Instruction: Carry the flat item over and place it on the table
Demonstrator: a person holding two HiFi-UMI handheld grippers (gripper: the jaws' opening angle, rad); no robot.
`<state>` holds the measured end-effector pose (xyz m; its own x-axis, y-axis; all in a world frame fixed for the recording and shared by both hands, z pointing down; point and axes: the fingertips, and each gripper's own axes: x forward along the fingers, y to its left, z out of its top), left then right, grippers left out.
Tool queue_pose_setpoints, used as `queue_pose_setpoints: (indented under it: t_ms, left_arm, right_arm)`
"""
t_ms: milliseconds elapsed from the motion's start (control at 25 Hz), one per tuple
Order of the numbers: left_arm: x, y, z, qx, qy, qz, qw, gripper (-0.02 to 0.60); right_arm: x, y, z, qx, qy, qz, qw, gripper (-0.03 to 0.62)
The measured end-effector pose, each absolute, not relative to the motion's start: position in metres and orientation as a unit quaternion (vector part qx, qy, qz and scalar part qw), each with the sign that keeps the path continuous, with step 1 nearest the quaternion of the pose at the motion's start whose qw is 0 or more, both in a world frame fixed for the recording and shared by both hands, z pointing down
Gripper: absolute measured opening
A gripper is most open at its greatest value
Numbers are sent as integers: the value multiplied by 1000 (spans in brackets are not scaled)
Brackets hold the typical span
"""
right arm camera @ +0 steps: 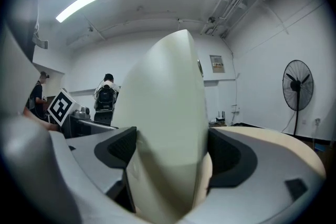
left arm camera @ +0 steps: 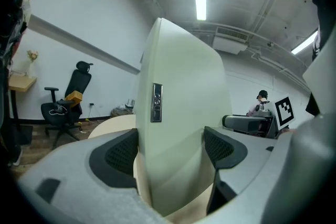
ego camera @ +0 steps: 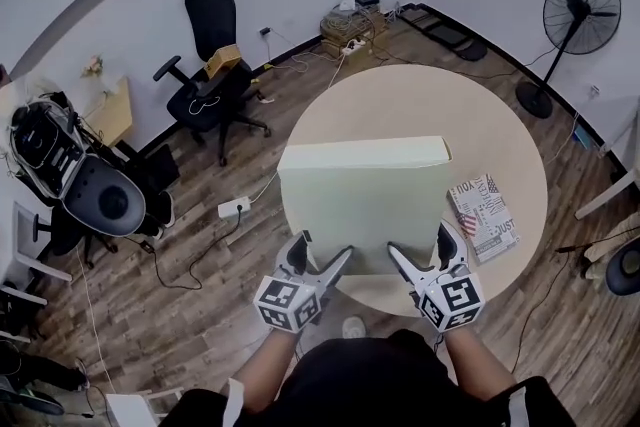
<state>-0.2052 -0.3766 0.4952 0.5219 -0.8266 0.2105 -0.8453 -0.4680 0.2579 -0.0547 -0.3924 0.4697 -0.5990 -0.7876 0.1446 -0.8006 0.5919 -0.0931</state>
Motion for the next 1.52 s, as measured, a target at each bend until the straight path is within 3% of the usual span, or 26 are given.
queue_pose_setpoints:
  t_ms: [680, 1520]
  left_arm:
    - [-145, -410, 565, 841, -466, 97, 258, 371]
    - [-112, -396, 712, 749, -462, 173, 443, 371]
  right_arm:
    - [9, -423, 559, 461, -852, 233, 84, 385]
    - [46, -416, 718, 444, -761, 430, 196, 387]
